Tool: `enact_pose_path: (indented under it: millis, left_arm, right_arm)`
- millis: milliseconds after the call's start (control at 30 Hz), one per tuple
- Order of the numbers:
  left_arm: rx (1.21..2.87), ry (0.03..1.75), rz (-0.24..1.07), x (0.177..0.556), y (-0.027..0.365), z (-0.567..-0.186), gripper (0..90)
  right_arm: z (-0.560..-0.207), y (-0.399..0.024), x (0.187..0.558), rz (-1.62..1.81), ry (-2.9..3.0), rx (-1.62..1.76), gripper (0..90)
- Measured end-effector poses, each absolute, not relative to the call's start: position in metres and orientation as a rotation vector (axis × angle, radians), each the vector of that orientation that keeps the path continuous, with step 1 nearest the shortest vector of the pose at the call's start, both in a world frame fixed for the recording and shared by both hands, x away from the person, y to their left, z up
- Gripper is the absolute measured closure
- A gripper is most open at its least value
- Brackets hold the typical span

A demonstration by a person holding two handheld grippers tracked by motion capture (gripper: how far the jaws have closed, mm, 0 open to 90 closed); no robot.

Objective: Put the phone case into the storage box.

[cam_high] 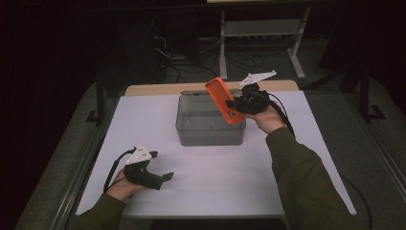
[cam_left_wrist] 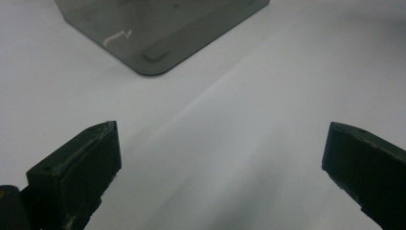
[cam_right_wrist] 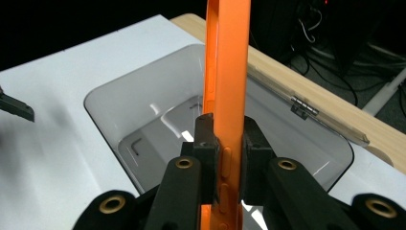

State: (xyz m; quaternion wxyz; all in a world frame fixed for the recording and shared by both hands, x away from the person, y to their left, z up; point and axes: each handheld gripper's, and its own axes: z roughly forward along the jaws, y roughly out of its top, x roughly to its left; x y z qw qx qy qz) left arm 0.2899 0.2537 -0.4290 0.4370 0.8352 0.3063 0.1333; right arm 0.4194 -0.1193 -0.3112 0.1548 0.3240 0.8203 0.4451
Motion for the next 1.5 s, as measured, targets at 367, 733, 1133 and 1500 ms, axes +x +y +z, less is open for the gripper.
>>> enact_pose_path:
  millis: [367,733,1133,1500]
  left_arm:
    - [2.076,0.765,0.330,0.290,0.254,-0.429,0.0]
    - [2.074,0.764,0.330,0.290,0.254,-0.429,0.0]
    - [2.070,0.765,0.336,0.290,0.254,-0.428,0.0]
    - [2.026,0.784,0.331,0.290,0.257,-0.426,0.0]
  right_arm:
    - [-0.314,-0.111,0.432,1.160,2.421,0.974,79.5]
    - [-0.316,-0.105,0.442,1.049,2.479,1.044,79.5]
    - [-0.319,-0.094,0.453,0.932,2.547,1.103,79.4]
    - [-0.326,-0.082,0.465,0.811,2.592,1.181,79.4]
